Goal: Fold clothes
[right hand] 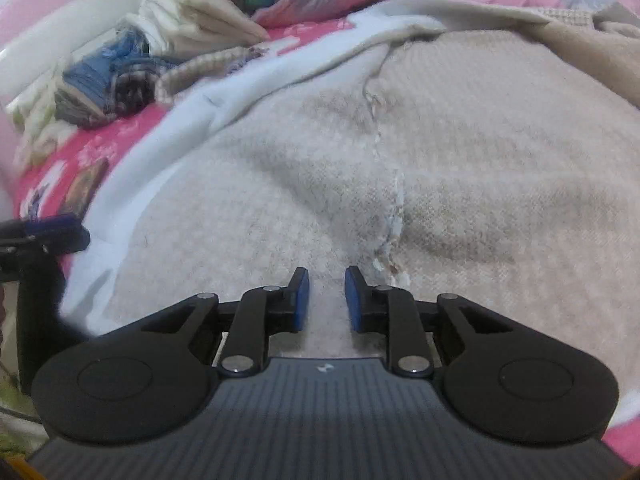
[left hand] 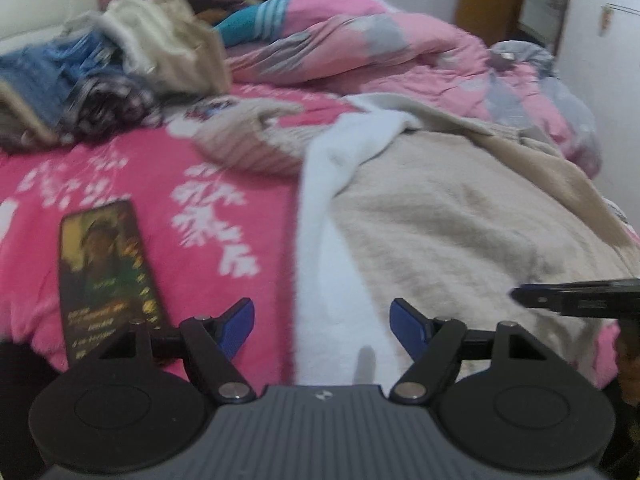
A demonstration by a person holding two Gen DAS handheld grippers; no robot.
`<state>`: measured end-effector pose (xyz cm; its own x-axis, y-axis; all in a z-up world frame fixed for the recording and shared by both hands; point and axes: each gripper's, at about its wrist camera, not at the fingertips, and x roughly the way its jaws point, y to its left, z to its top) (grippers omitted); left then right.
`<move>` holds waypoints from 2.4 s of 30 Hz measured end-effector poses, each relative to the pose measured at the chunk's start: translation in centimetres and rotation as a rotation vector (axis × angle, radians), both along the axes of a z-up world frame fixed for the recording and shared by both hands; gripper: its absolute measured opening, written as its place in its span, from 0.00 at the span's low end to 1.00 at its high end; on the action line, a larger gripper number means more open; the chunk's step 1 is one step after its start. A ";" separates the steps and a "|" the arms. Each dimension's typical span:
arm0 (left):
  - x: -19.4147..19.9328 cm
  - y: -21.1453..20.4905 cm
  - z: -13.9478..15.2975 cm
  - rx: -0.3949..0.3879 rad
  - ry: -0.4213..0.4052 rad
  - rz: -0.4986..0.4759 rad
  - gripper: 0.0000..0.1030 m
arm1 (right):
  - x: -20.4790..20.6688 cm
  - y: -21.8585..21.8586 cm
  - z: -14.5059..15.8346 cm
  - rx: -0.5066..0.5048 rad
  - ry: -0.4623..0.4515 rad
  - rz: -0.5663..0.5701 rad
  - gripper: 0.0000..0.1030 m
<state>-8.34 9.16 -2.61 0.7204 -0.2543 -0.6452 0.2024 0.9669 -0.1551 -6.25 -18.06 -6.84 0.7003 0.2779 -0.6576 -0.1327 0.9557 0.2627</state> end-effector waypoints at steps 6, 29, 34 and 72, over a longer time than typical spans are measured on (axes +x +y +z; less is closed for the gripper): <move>0.6 1.0 -1.0 -0.066 0.066 0.000 0.33 | -0.2 0.6 0.1 -0.008 0.017 -0.033 0.24; 3.6 -3.5 3.4 -0.379 0.054 -0.258 0.05 | -6.8 3.0 3.3 0.180 -0.248 0.295 0.64; 4.6 -6.5 5.0 -0.380 0.025 -0.364 0.05 | -7.1 4.5 3.3 0.152 -0.273 0.351 0.70; 0.6 -11.4 -2.0 -0.122 0.071 -0.520 0.72 | -7.6 -10.3 0.7 0.497 -0.225 -0.275 0.69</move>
